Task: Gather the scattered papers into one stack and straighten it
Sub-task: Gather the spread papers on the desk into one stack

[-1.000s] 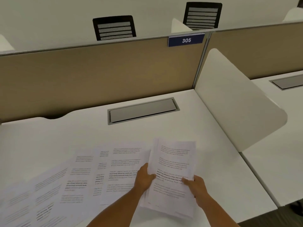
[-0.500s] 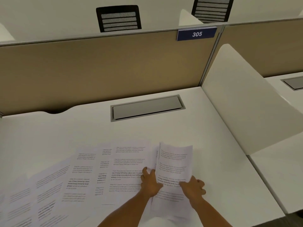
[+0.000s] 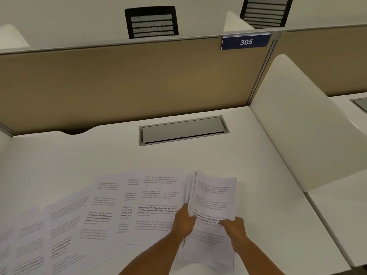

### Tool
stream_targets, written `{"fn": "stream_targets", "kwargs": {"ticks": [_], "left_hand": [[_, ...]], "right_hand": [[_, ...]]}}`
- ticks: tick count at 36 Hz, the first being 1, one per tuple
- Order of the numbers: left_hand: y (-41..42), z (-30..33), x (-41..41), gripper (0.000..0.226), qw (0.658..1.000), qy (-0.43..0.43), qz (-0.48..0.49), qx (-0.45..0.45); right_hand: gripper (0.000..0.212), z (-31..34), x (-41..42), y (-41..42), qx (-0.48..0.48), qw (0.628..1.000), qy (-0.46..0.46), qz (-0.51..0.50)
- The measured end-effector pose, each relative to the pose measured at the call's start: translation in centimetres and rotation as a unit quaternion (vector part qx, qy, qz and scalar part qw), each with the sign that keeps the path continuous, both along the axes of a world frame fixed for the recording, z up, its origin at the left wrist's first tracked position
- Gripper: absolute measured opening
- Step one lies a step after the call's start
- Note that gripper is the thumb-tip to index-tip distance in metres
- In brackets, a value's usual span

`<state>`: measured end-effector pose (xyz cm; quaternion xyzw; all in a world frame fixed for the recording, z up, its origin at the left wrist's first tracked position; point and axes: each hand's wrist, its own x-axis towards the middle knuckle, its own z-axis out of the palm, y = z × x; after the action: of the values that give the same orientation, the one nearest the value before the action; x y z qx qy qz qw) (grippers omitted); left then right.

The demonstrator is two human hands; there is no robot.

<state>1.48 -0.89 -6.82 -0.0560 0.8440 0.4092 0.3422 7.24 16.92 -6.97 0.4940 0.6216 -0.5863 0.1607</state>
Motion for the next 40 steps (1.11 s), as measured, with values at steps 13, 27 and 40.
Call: {"fn": "stream_targets", "kwargs": {"ticks": [13,27,40], "left_hand": [[-3.6,2.9,0.8,0.079,0.991,0.098,0.091,0.005],[-13.8,4.5,-0.9,0.055,0.961,0.169,0.213,-0.053],[-17.3,1.7,-3.0,0.031,0.965,0.108,0.225,-0.077]], "right_hand": [[0.024,2.6,-0.1,-3.4,-0.002,0.990,0.122,0.069],[0.030,5.2,-5.1,-11.9,-0.021,0.979,0.158,0.123],[0.022,3.1,-7.7,-16.4,0.072,0.982,0.076,0.158]]}}
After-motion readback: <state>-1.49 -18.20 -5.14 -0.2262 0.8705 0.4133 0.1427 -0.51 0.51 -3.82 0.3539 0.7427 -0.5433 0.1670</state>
